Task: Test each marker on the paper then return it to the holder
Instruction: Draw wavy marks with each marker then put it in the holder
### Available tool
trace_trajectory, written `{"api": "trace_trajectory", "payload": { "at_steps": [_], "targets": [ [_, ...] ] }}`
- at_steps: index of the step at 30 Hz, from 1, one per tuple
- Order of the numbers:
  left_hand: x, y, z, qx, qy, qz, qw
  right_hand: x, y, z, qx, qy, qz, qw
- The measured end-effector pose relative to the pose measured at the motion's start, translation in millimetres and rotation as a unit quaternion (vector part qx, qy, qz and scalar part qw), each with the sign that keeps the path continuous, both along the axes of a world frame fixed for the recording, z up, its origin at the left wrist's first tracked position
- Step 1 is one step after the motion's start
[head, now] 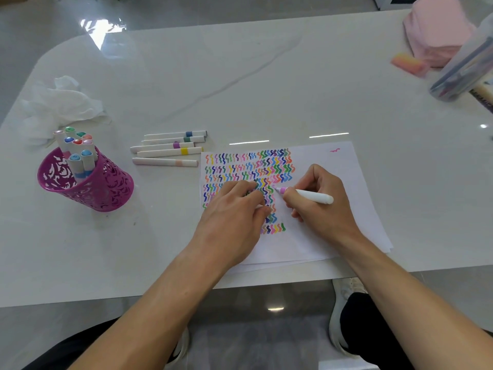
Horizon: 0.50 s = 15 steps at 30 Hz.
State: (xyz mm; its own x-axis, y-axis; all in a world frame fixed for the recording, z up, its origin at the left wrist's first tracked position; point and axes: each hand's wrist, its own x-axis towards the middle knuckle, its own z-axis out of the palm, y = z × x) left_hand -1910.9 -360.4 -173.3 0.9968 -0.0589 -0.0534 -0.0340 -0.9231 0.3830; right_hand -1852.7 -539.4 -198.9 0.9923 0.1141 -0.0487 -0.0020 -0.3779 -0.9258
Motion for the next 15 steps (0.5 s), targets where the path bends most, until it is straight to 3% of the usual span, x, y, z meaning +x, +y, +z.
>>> {"api": "trace_trajectory", "payload": {
  "at_steps": [8, 15],
  "targets": [
    [0.5, -0.1, -1.2, 0.001, -0.005, 0.006, 1.0, 0.3, -1.6, 0.3, 0.017, 0.007, 0.019, 1.0],
    [0.2, 1.8, 2.8, -0.008, 0.0, 0.001, 1.0, 7.4, -7.1, 9.9, 0.195, 0.067, -0.029, 0.978]
  ]
}}
